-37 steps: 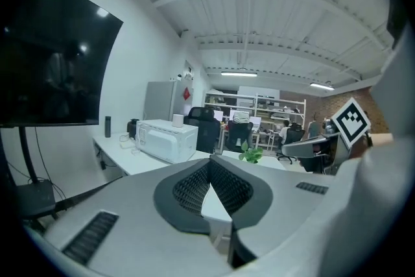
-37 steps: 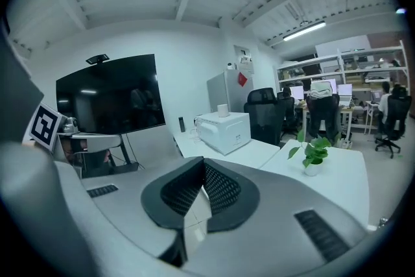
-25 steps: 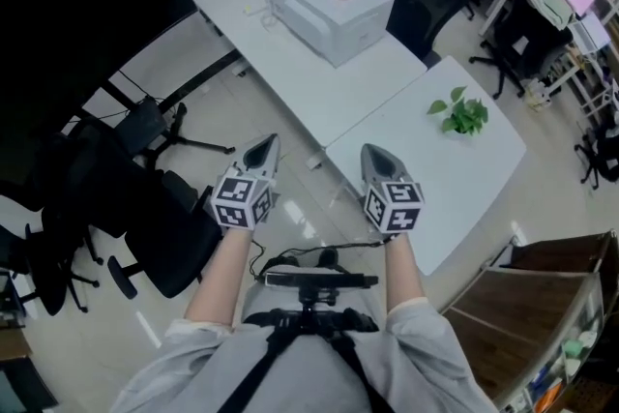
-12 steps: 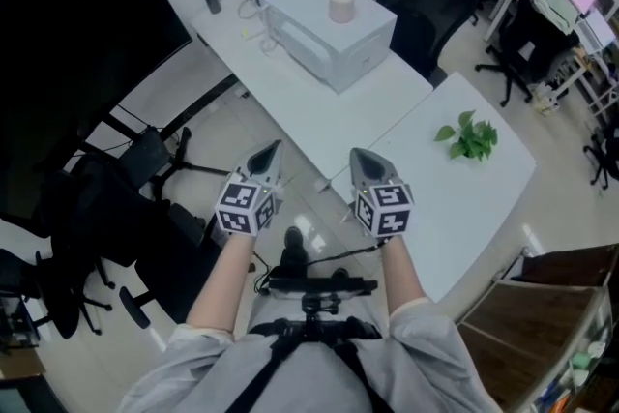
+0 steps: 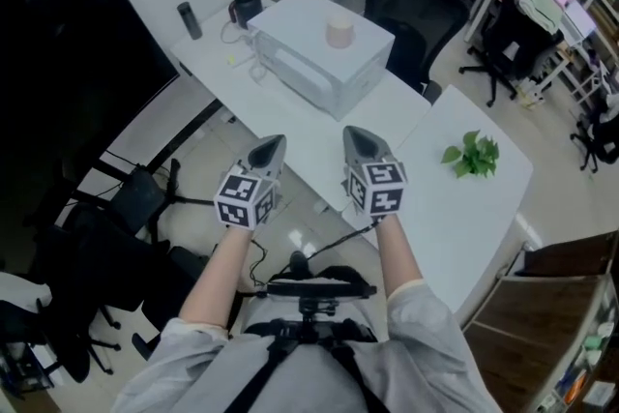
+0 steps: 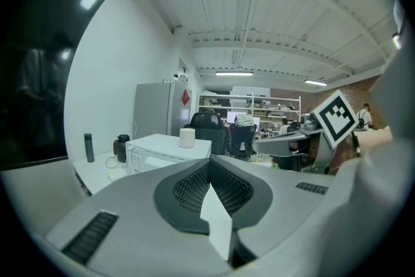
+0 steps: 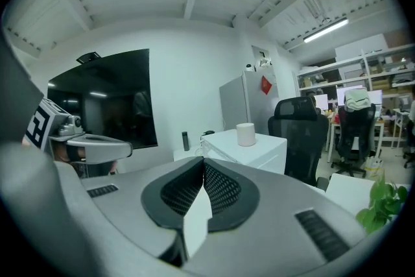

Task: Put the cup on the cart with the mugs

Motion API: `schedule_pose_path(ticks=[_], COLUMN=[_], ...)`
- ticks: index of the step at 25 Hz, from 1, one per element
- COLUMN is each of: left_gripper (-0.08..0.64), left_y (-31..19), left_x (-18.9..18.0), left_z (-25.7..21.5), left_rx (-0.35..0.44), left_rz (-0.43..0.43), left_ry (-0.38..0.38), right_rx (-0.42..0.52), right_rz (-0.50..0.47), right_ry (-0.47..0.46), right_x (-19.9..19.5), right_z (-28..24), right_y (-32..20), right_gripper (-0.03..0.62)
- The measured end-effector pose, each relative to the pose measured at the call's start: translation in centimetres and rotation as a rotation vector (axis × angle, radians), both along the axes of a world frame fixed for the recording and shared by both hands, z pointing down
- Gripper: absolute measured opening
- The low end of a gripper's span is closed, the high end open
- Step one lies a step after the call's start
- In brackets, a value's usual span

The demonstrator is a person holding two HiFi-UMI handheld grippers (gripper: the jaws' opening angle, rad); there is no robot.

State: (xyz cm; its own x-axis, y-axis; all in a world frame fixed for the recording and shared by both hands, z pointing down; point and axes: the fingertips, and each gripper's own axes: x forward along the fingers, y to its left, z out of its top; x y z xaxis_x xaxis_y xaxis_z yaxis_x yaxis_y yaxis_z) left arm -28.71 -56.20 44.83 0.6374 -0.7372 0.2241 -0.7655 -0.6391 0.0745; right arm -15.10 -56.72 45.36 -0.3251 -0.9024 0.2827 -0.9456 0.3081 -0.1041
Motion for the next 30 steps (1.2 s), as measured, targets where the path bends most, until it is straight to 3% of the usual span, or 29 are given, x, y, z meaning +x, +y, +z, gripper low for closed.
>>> schedule_pose_path(ticks=[2,4,8,10,25,30], left_gripper=[0.003,0.003,0.003,0.003,0.003,0.003], left_y=[-1.8,-3.2,-5.9,-7.0,-13.9,-15.6], left_x=[-0.6,-1.2,-1.4,-1.2,3.6,3.8], left_z=[-0.4,-0.6,-0.4,-0.2,0.2,0.5], left_rx=[0.004,-0.003,-0.017,-0.027,-0.059,-0.063], left_rz=[0.009,0.01,0.012,0.004,-0.016,-0.036], left_ry=[0.0,0.011,0.023,0.028,0.028,0.024], right_rx=[0.003,-0.017,-0.032,-0.029,-0.055,-0.069], right_rz=[0.023,0.03,0.064,0.08,0.137,0.149], right_ry=[-0.01,-0.02,0.015,0.021,0.1,0.107], right_x=[-0.4,-0.8,-0.7,-0.2,3.7,4.6], right_z=[-0.4,-0.2,0.4,0.8,2.8,3.6], right_y=[-2.6,-5.0,-10.1,-12.5,-29.2,-33.1], right_gripper=[0.018,0.082,0.277,0.326,0.494,0.515])
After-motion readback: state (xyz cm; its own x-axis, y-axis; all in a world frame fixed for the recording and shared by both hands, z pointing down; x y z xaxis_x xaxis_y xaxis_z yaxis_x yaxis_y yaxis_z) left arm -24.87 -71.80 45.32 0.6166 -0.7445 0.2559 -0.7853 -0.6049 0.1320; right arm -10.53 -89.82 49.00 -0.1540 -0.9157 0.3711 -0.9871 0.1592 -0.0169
